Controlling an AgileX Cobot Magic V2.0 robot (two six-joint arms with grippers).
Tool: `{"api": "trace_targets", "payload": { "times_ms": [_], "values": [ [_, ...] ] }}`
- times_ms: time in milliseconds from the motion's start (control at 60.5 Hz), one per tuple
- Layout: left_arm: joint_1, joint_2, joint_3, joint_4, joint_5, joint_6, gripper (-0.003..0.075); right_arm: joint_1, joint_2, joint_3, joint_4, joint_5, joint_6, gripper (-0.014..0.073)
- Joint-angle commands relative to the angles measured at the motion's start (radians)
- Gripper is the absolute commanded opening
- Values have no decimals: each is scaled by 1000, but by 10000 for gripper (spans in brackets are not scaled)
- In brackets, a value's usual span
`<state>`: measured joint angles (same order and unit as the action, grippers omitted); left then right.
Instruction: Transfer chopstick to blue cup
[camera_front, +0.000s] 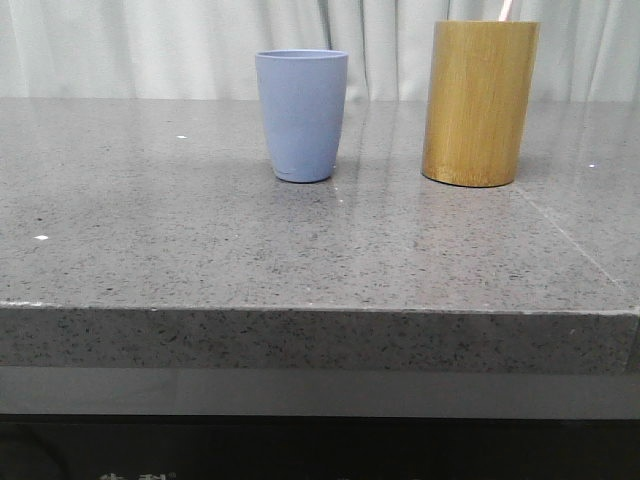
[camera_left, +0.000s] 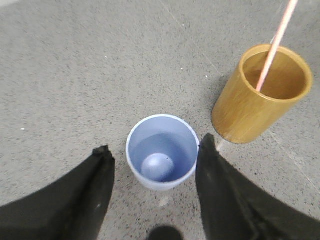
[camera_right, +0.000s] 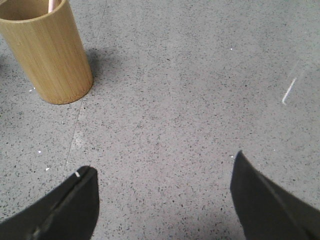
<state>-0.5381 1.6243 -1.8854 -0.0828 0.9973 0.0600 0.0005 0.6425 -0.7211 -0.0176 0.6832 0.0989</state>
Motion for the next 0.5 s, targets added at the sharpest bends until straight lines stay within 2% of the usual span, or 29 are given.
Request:
{"api": "trace_targets", "payload": {
  "times_ms": [0,281,480],
  "values": [
    [-3,-132,73,16,-99,-7,365,2,8,-33,-13,-67,-8,559],
    [-3,-422,458,58,-212,-7,365,2,9,-33,34,-69,-8,559],
    [-3,-578,656,52,-255,-7,365,2,14,-33,84,-81,-8,559]
  ]
}}
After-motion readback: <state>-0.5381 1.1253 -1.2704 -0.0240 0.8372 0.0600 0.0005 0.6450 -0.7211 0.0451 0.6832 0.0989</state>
